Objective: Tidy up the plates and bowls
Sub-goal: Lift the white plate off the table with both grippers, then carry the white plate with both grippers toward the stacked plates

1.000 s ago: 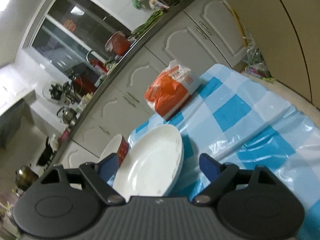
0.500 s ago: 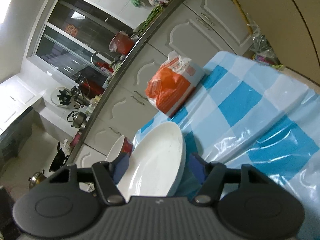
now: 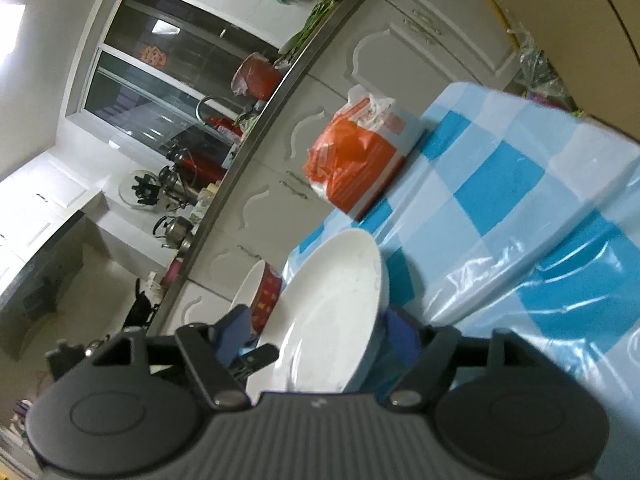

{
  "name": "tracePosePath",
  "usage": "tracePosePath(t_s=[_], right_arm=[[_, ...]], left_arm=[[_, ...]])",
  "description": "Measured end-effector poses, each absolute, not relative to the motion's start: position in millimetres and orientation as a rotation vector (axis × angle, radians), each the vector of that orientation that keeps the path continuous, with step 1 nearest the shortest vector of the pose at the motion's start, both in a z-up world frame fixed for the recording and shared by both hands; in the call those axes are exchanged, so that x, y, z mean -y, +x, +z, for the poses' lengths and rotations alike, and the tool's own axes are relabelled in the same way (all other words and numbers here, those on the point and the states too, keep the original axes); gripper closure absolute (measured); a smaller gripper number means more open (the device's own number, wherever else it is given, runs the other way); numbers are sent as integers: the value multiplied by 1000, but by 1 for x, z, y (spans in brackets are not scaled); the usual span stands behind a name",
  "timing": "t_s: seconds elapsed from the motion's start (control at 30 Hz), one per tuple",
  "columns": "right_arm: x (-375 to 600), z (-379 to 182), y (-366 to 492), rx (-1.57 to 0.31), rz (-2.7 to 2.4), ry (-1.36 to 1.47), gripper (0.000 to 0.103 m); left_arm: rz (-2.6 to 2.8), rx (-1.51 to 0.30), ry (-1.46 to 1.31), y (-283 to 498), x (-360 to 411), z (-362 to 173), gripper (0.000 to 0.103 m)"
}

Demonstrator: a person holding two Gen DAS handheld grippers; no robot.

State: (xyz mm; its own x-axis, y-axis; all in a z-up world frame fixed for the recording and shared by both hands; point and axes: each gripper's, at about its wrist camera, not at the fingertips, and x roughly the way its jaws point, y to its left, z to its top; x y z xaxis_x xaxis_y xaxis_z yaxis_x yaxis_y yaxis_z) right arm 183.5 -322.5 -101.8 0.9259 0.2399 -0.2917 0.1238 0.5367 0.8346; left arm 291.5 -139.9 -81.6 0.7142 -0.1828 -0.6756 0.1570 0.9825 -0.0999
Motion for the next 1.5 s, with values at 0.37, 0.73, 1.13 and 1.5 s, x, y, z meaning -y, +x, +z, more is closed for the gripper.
tracePosePath(t_s=[0.37,0.73,1.13,1.5], right_arm=[[320,-94,181,-392,75,965,18],[335,-84,161,-428,103,892,14],[352,-81,111,-439,47,809,14],[365,-85,101,-398,-30,763,29]], left_arm=[[-229,-767,-35,289,141,-90,71],[-277,-785,-68,242,143,-84,71],[-335,-812,-64,167,170,-79,71],[-319,-769,-58,158,177,-81,71]])
